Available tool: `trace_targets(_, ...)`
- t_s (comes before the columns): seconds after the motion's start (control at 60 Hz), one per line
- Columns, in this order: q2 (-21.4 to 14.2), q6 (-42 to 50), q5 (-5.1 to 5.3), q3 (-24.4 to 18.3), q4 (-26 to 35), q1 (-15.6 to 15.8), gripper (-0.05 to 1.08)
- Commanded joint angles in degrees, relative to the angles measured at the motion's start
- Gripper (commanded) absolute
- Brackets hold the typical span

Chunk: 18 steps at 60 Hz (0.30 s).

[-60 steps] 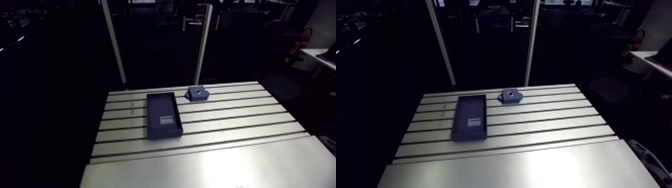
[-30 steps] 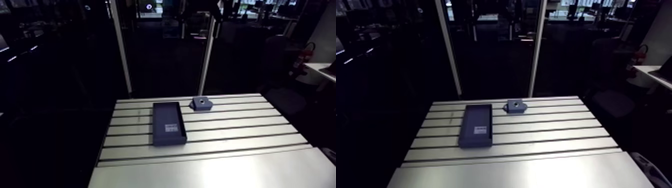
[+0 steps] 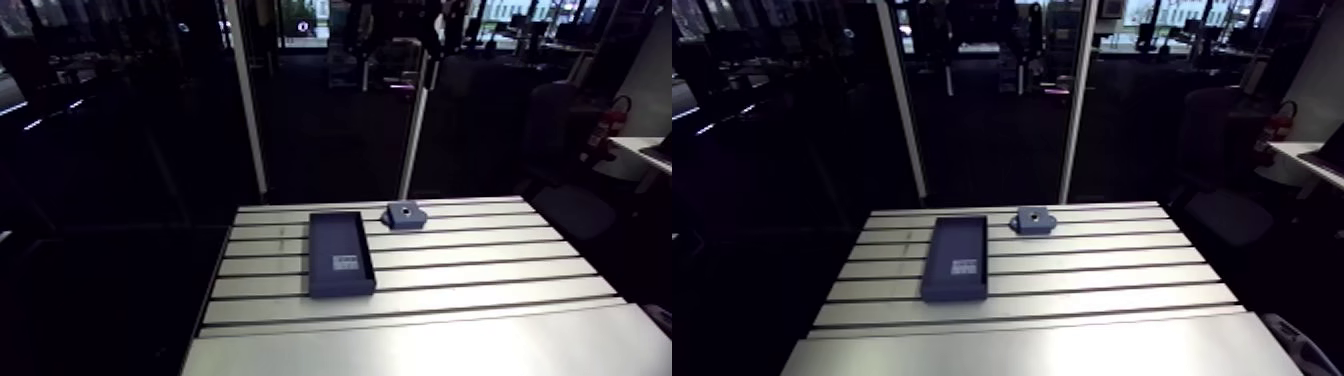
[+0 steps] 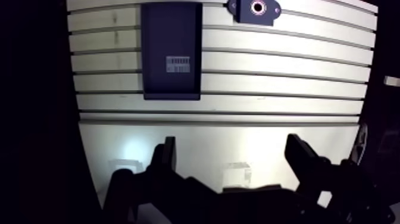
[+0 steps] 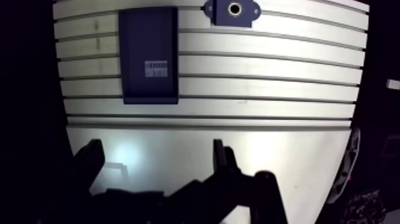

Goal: Pick up the bearing and press it into the housing until flush.

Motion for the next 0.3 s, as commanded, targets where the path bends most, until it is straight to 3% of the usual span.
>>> trace_targets(0.017, 0.09, 0.01, 0.18, 0.38, -0.16, 0.14, 0.01)
trace_targets(0.3, 0.62, 0.00, 0.35, 0.12, -0.41, 0.15, 0.01)
